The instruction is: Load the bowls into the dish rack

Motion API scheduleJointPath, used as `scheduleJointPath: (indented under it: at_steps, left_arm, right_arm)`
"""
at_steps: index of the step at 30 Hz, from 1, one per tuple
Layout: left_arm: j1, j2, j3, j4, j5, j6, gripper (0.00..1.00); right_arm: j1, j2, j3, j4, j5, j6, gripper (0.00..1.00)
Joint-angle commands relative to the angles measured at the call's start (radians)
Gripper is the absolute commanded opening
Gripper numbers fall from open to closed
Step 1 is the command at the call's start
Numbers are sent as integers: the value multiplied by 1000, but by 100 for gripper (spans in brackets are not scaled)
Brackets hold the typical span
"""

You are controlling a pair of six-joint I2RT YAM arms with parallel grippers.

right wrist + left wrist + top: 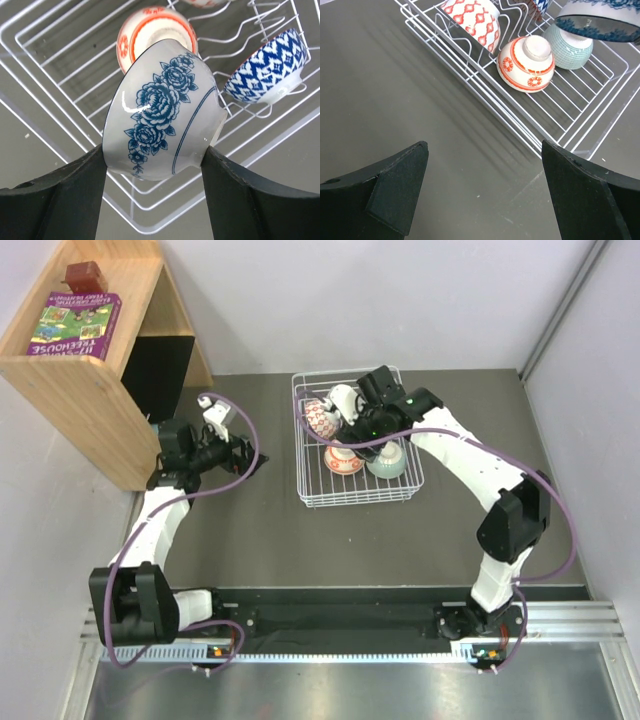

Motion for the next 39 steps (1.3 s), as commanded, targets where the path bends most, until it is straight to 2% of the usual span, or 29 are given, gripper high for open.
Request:
scheduleJointPath:
  at_steps: [1, 16, 28, 39]
  left_arm:
    - [7, -36, -12, 3, 2, 20, 99]
    - [9, -45, -17, -19, 15, 38, 99]
    - [9, -42, -28, -15, 26, 45, 99]
    - [13, -30, -31, -9, 32, 54, 99]
  right_arm:
    - [6, -92, 12, -30, 68, -81, 0]
    - [78, -29, -43, -100, 51, -144, 0]
    - [132, 115, -45, -91, 79, -147, 0]
    - [152, 156, -54, -73, 121, -149, 0]
